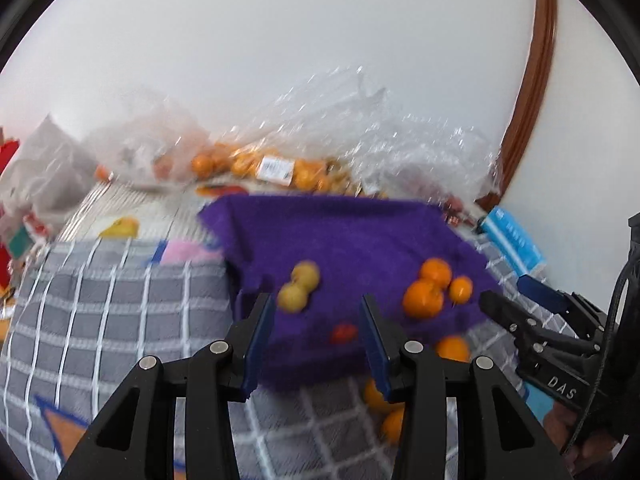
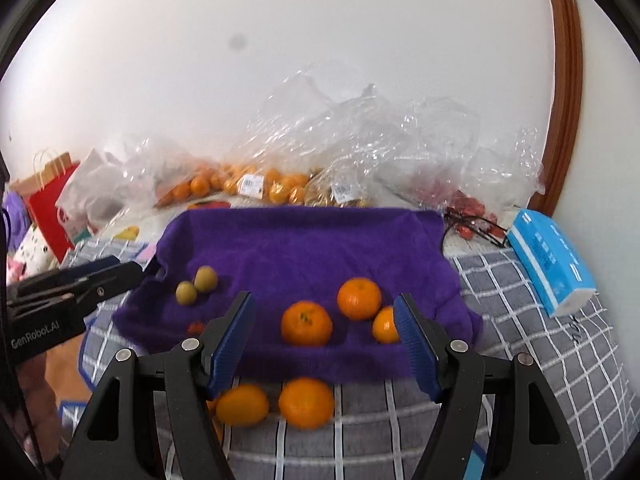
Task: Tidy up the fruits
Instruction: 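Withdraw both open tools toward the oranges lying on the bedspread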
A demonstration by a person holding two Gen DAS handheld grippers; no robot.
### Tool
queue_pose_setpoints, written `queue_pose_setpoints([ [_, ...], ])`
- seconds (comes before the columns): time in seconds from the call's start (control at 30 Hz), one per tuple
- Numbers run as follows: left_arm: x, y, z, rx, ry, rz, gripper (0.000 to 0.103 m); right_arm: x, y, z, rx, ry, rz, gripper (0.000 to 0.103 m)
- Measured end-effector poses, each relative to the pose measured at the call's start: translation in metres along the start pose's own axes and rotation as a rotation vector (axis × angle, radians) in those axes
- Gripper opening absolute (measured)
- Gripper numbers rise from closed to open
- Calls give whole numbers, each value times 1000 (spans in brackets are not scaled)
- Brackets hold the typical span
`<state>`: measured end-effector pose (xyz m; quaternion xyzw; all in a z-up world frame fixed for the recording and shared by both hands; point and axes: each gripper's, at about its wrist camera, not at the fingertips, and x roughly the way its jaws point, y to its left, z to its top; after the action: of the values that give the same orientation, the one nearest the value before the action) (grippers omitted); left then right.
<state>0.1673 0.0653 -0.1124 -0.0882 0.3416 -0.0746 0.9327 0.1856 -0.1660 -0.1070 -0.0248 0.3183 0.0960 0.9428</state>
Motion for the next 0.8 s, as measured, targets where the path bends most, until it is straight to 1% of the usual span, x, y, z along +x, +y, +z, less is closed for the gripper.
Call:
queue_pose_setpoints([
  [0.1,-6,17,-20,-44,44,4,41,-6,6,-19,-1,34,-4,69],
  [0.23,-5,36,-45,-91,111,29,41,-6,10,-43,28,94,49,63],
  [0.27,-5,40,-49,-101,113,37,41,-6,11,-47,37,109,67,59],
  [0.37,-7,48,-58,-110,121,68,41,-3,14,-60,89,153,152,57],
  [0.43,-5,52,-63,-116,128,79,41,-1,20,-65,92,171,200,56],
  [0.53,1,56,-69,-124,139,69,41,1,32,-68,75,171,221,56],
  [0.57,1,56,-70,-117,129,66,41,3,37,-69,64,181,231,56],
  [0.67,2,56,-70,-109,132,37,41,9,47,-71,47,196,237,56],
  [0.73,2,55,-70,-108,131,40,41,15,53,-71,37,209,232,56],
  [0.8,2,54,-70,-108,131,42,41,22,57,-70,31,224,227,53],
])
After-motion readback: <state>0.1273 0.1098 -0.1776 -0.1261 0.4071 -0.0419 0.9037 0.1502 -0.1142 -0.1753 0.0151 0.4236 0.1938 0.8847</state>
